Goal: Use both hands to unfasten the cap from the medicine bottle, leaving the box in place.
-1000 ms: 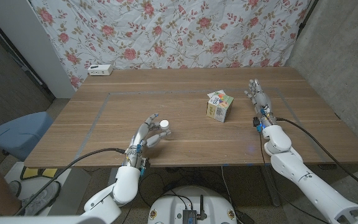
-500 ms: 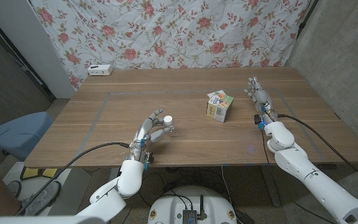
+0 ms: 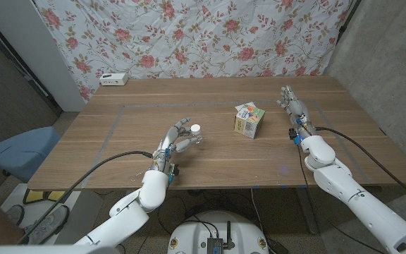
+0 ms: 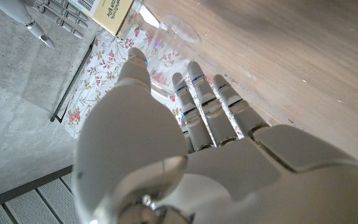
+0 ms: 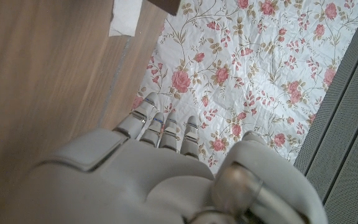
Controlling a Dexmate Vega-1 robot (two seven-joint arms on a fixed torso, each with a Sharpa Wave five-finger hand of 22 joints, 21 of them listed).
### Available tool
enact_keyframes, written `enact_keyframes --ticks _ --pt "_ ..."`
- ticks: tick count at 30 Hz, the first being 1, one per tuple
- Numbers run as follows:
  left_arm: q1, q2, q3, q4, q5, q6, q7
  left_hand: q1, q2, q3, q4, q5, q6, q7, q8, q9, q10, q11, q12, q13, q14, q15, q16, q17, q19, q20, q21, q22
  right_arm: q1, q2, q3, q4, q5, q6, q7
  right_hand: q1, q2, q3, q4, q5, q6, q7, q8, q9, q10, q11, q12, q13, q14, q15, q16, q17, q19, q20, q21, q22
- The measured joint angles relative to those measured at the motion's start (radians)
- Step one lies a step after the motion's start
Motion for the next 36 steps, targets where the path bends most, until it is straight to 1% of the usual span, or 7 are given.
enact_keyframes --ticks 8,20,25,26,27,32,36 --pt "-0.031 -0.005 0.011 0.01 -0.005 0.011 -0.016 0.0 0.0 0.003 0.003 -0.007 0.0 0.0 0.0 0.0 0.0 0.0 -0.004 0.0 0.0 0.0 0.0 0.0 -0.008 0.002 0.0 0.0 -0.002 -0.02 -0.002 -0.042 -0.012 -0.02 -0.01 0.0 0.0 0.0 0.0 0.0 0.0 0.0 0.0 0.0 0.0 0.0 0.0 0.0 0.0 0.0 0.0 0.0 0.0 0.0 0.0 0.0" --pt "-0.105 -0.009 0.037 0.037 -0.013 0.023 -0.043 0.0 0.0 0.003 0.004 -0.008 0.0 -0.008 0.0 0.0 0.0 0.0 0.001 0.0 0.0 0.0 0.0 0.0 -0.012 -0.001 -0.007 0.0 -0.003 -0.064 -0.015 -0.132 -0.085 -0.119 -0.059 0.008 -0.008 0.006 -0.006 0.0 0.009 -0.009 0.0 0.0 0.004 -0.004 0.0 0.0 0.0 0.0 0.0 0.0 0.0 0.0 0.0 0.0" --pt "-0.108 -0.009 0.038 0.039 -0.019 0.023 -0.056 0.0 0.0 0.003 0.003 -0.008 0.003 -0.011 0.0 0.0 0.0 0.0 0.001 -0.001 0.0 0.0 0.0 0.0 -0.015 0.002 -0.011 -0.002 -0.003 -0.087 -0.023 -0.172 -0.085 -0.119 -0.059 0.011 -0.011 0.007 -0.007 0.0 0.009 -0.009 0.0 0.0 0.006 -0.006 0.0 0.0 0.003 -0.003 0.0 0.0 0.001 -0.001 0.0 0.0" --pt "-0.108 -0.009 0.038 0.039 -0.02 0.023 -0.057 0.0 0.0 0.003 0.003 -0.008 0.003 -0.011 0.0 0.0 0.0 0.0 0.001 -0.001 0.0 0.0 0.0 0.0 -0.016 0.003 -0.011 -0.003 -0.002 -0.091 -0.024 -0.177 -0.085 -0.119 -0.059 0.012 -0.012 0.01 -0.01 0.0 0.009 -0.009 0.0 0.0 0.006 -0.006 0.0 0.0 0.004 -0.004 0.0 0.0 0.007 0.0 0.0 0.0" --pt "-0.137 -0.012 0.048 0.056 -0.021 0.023 -0.059 0.0 0.0 0.003 0.003 -0.008 0.003 -0.011 0.0 0.0 0.0 0.0 0.001 -0.001 0.0 0.0 0.0 0.0 -0.017 0.004 -0.011 -0.003 -0.001 -0.095 -0.026 -0.183 -0.131 -0.169 -0.074 0.013 -0.013 0.011 -0.011 0.0 0.009 -0.009 0.0 0.0 0.006 -0.006 0.0 0.0 0.004 -0.004 0.0 0.0 0.009 -0.002 0.0 0.0" --pt "-0.152 -0.014 0.054 0.066 -0.024 0.023 -0.068 -0.006 0.005 0.006 0.006 -0.008 0.003 -0.011 0.0 0.0 0.002 0.002 0.001 -0.001 0.0 0.0 0.0 0.0 -0.021 0.001 -0.011 -0.003 0.004 -0.111 -0.033 -0.206 -0.148 -0.181 -0.075 0.028 -0.017 0.017 -0.019 0.0 0.02 -0.02 0.0 0.0 0.011 -0.011 0.0 0.0 0.009 -0.009 0.0 -0.005 0.019 -0.001 0.0 0.0" --pt "-0.179 -0.025 0.068 0.088 -0.026 0.02 -0.073 -0.006 0.005 0.007 0.007 -0.008 0.009 -0.017 0.0 0.0 0.005 0.005 0.001 -0.001 0.0 0.0 0.0 0.0 -0.021 0.001 -0.011 -0.003 0.01 -0.12 -0.038 -0.215 -0.184 -0.194 -0.075 0.042 -0.025 0.019 -0.031 0.0 0.029 -0.011 0.006 0.0 0.013 -0.013 0.0 0.0 0.018 -0.011 0.0 -0.005 0.02 -0.002 0.0 0.0"
